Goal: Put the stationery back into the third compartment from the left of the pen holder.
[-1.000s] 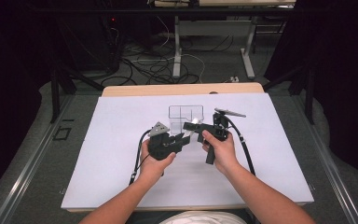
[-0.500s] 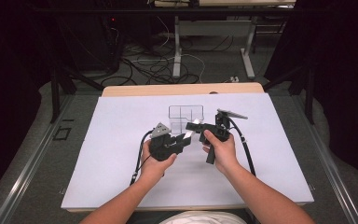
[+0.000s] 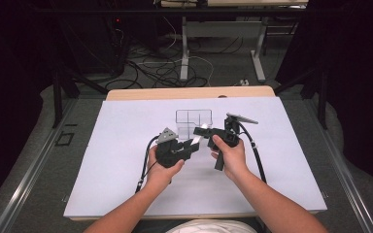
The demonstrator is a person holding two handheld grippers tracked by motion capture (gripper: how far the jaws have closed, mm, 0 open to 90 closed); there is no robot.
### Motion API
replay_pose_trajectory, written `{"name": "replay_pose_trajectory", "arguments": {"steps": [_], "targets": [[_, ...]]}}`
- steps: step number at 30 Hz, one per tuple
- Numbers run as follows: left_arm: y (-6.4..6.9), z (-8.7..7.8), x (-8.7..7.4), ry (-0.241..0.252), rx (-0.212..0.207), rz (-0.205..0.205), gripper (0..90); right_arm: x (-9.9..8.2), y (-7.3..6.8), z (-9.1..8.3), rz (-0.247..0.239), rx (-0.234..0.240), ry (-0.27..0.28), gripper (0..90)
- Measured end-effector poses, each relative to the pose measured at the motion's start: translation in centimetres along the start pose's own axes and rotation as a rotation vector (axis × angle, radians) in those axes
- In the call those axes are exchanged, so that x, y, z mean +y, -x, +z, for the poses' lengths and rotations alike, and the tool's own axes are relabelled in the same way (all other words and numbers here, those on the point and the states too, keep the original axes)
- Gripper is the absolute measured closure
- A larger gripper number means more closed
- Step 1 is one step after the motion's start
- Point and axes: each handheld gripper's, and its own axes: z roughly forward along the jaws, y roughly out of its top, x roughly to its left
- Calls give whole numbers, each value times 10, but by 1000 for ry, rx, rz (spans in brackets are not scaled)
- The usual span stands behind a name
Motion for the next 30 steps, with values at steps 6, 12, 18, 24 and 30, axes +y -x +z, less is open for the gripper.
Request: {"name": "replay_pose_trajectory", "arguments": {"steps": [6, 12, 18, 24, 30], "targets": [[-2, 1, -1, 6, 19, 2, 579, 1, 0, -1, -6, -4, 13, 666], [-5, 0, -1, -5, 37, 11, 503, 5, 0, -3, -38, -23, 41, 666], [-8, 0, -2, -11, 71, 38, 451, 15, -6, -9, -89, -55, 83, 667], [-8, 3, -3, -24, 83, 80, 418, 25, -13, -12, -148, -89, 131, 666], [-10, 5, -4, -35, 180, 148, 361, 38, -22, -13, -246, -141, 180, 667]]}}
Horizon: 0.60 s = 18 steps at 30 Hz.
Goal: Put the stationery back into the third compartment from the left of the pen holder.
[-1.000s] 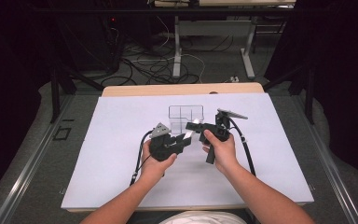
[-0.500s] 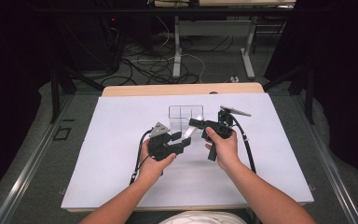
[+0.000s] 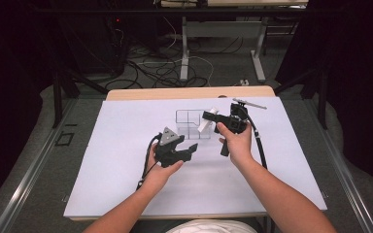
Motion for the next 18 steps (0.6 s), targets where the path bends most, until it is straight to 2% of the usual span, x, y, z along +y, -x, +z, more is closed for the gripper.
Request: {"name": "replay_pose_trajectory", "arguments": {"steps": [2, 6, 9, 11, 15, 18], "targets": [[-2, 0, 0, -4, 23, 7, 348, 3, -3, 1, -32, -25, 14, 667], [-6, -1, 0, -1, 52, 15, 339, 10, -6, 4, -125, -67, 44, 667], [-10, -2, -1, -7, 69, 12, 334, 13, -10, 7, -169, -101, 57, 667], [-12, -2, -1, -9, 76, 2, 326, 15, -11, 10, -213, -120, 76, 666], [-17, -2, -2, -18, 82, -38, 300, 17, -15, 15, -298, -158, 71, 666], [-21, 0, -4, -28, 89, -57, 268, 19, -18, 20, -341, -182, 75, 666]]}}
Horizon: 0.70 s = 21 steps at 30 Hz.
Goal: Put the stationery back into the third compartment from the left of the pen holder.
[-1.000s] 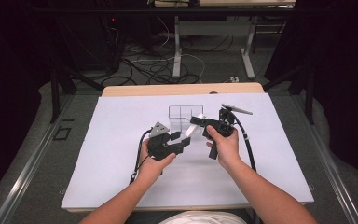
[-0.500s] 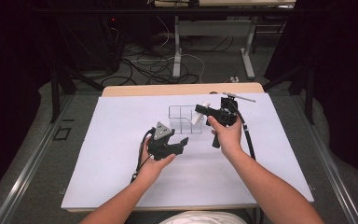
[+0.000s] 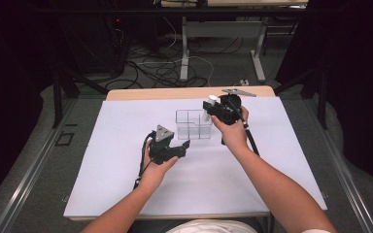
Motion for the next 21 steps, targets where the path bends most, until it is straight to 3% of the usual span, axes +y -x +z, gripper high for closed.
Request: {"name": "replay_pose_trajectory", "arguments": {"steps": [4, 9, 16, 21], "targets": [[-6, 2, -1, -15, -1, -16, 179, 1, -5, 6, -67, -31, 3, 666], [-14, 3, -1, -13, 18, -56, 114, 0, -9, 14, -111, -57, -2, 666], [-28, 0, 0, -24, 50, -118, 3, -4, -8, 24, -137, -98, -19, 666], [-38, -4, 0, -19, 73, -134, 3, -5, -6, 30, -139, -113, -22, 666]]}}
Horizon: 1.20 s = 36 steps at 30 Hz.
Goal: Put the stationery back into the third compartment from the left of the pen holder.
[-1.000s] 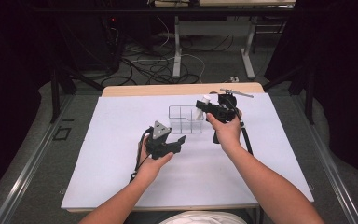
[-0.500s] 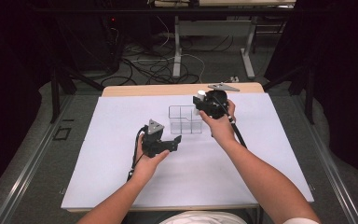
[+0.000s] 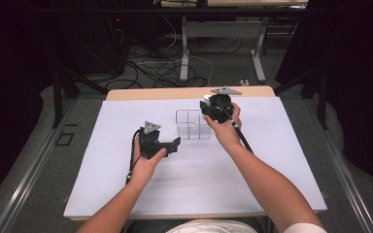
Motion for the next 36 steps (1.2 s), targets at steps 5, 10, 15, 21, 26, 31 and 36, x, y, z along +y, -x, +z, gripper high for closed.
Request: {"name": "replay_pose_trajectory", "arguments": {"steps": [5, 10, 15, 21, 26, 31, 36], "targets": [[-9, -2, 1, 3, 10, -17, 3, -2, 1, 5, -4, -11, -24, 666], [-15, -3, 0, -2, 29, -39, 3, -4, 0, 9, 4, -13, -33, 666], [-17, -2, 0, -3, 36, -44, 3, -7, 1, 13, 6, -25, -46, 666], [-18, -3, 0, -12, 37, -42, 4, -10, 2, 17, 0, -35, -60, 666], [-18, -2, -1, -9, 41, -40, 4, -16, 3, 20, -3, -39, -81, 666], [-18, -1, -1, -10, 40, -39, 5, -21, 4, 22, 5, -45, -97, 665], [-19, -1, -1, -14, 43, -35, 6, -21, 5, 22, 7, -48, -103, 661]]}}
